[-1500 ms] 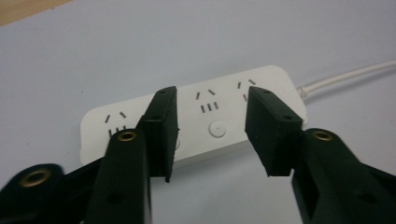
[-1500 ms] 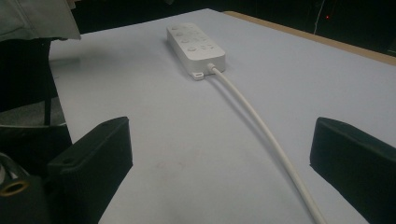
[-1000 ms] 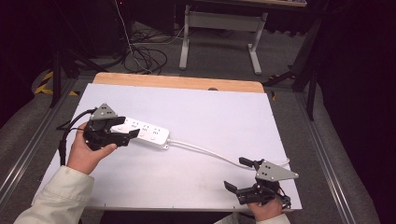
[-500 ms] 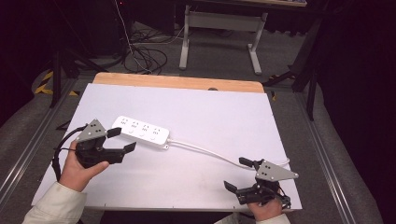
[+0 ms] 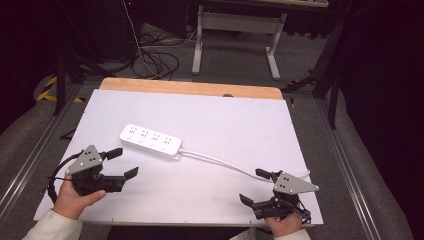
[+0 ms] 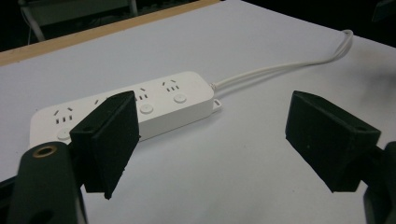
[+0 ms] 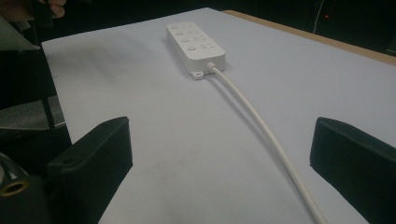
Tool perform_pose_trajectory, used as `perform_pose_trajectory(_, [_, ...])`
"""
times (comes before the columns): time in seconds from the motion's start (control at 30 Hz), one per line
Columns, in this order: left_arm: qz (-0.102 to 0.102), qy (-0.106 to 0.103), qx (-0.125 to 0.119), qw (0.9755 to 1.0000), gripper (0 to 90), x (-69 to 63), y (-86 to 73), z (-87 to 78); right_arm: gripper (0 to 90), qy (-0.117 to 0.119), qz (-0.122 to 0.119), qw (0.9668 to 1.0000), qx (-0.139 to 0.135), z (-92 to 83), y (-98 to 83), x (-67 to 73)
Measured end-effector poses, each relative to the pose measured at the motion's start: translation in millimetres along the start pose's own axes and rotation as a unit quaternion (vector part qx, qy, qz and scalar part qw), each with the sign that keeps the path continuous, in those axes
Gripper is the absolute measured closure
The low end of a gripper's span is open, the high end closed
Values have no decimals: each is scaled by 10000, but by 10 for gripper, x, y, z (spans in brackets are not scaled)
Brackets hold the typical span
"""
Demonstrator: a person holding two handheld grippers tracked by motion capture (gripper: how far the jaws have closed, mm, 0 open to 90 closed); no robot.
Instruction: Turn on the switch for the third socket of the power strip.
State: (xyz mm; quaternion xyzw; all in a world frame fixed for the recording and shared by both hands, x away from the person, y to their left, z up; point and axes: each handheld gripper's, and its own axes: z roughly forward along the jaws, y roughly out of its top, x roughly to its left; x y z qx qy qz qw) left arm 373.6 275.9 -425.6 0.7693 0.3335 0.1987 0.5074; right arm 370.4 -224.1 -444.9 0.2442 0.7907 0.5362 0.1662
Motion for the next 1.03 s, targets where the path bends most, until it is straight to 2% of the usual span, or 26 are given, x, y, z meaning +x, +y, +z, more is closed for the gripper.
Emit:
perform_pose_trajectory(0.07, [-14, -13, 9, 10000, 178, 9, -51, -20, 61, -1, 2, 10000, -1, -1, 0, 0])
perform_pose_trajectory(0.17, [-144, -24, -58, 9999, 177, 33, -130, -44, 60, -3, 6, 10000, 0, 0, -1, -2])
perform_pose_trajectory(0.37, [-13, -28, -88, 10000, 158, 20, -287, -86, 61, -5, 25, 10000, -12, -7, -3, -3])
perform_pose_trajectory(0.47, [-33, 8, -74, 10000, 157, 30, -365, -114, 60, -11, 22, 10000, -5, -7, -4, -7])
perform_pose_trajectory(0.53, [-130, 26, -71, 9999, 158, 31, -422, -122, 61, -14, 11, 10000, 3, -6, -5, -8])
perform_pose_trajectory(0.67, [-97, 157, 97, 9998, 155, 11, -518, -112, 60, -12, 9, 10000, 2, -5, -5, -7])
perform_pose_trajectory(0.73, [-158, 107, 134, 9997, 153, -6, -553, -102, 61, -7, 10, 10000, 7, -4, -5, -7])
perform_pose_trajectory(0.8, [-98, 108, 167, 9998, 150, -8, -571, -92, 60, 0, 11, 10000, 22, -1, -7, -7])
perform_pose_trajectory(1.03, [-588, -201, 76, 9980, 149, 24, -568, -72, 60, 12, 7, 10000, 30, 2, -8, -10])
